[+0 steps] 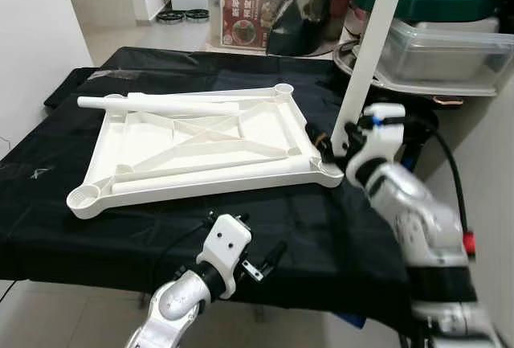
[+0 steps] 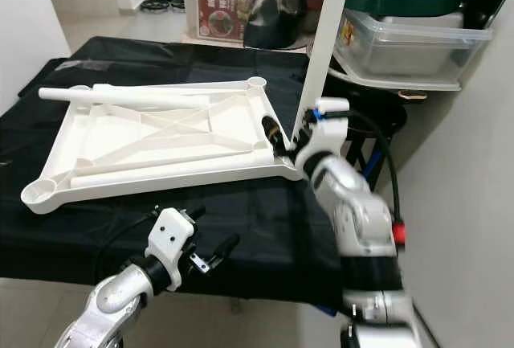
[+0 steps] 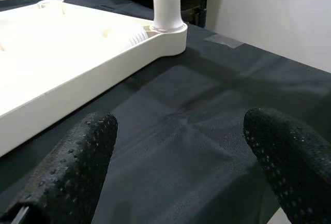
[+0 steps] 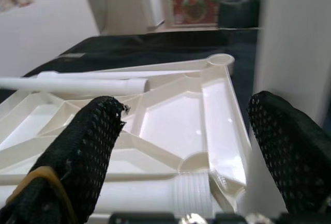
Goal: Building children table
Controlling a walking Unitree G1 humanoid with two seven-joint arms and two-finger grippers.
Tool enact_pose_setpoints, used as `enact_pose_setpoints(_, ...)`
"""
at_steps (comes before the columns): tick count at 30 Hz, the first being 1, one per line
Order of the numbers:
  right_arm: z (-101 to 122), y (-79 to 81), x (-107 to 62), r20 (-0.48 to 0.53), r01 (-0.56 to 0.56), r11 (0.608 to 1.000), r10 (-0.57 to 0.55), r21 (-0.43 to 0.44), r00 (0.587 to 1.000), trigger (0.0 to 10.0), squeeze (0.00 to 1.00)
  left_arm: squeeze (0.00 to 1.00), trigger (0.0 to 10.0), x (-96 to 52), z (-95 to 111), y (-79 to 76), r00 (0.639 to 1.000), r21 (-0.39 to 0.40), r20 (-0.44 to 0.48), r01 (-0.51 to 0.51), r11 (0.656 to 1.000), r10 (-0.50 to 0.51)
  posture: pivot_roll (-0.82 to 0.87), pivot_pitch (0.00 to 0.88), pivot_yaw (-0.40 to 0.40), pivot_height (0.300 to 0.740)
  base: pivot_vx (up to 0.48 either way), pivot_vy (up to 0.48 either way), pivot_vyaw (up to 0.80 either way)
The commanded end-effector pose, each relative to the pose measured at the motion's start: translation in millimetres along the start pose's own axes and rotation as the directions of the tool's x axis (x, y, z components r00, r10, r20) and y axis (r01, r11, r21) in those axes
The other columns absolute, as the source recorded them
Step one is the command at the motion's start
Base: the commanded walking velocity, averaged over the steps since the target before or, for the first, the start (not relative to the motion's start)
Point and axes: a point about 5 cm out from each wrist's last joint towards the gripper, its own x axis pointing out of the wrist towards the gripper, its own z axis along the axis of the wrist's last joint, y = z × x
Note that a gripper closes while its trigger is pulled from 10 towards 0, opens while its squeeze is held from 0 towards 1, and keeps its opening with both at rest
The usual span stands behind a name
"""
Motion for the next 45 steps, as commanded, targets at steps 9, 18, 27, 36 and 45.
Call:
enact_pose_setpoints(9,-24.4,-3.7,28.6,-0.318,-0.025,0.988,-0.026,-0.155,0.948,10.0,0.0,0.0,10.0,-8.5,7.0,-4.0,1.0,-0.012,-0.004,-0.002,1.0,0.002,0.13,0.146,-0.078,0.74,0.0,0.0,0.0)
enact_pose_setpoints(18,-26.2,-13.0,42.1,-0.403,-0.013,0.999,-0.006,-0.045,0.915,10.0,1.0,0.0,10.0,-15.1,6.2,-10.5,1.0,-0.032,-0.023,0.004,0.999,-0.004,0.14,0.175,-0.093,0.74,0.0,0.0,0.0)
enact_pose_setpoints(27,-16.0,-25.8,45.5,-0.431,0.021,1.0,-0.026,-0.017,0.902,10.0,0.0,0.0,10.0,-18.0,5.5,-12.9,0.999,-0.035,-0.038,0.005,0.999,-0.006,0.14,0.161,-0.096,0.74,0.0,0.0,0.0)
enact_pose_setpoints(36,-9.7,-31.6,44.4,-0.477,-0.02,0.999,-0.001,-0.038,0.879,10.0,0.0,0.0,10.0,-17.8,3.4,-12.1,0.999,-0.028,-0.048,0.001,1.0,-0.002,0.14,0.142,-0.093,0.74,0.0,0.0,0.0)
enact_pose_setpoints(45,3.9,-24.1,47.9,-0.513,-0.123,0.986,0.048,-0.112,0.857,10.0,0.0,0.0,10.0,-16.2,2.3,-11.8,0.999,-0.023,-0.051,0.004,1.0,-0.005,0.13,0.132,-0.093,0.74,0.0,0.0,0.0)
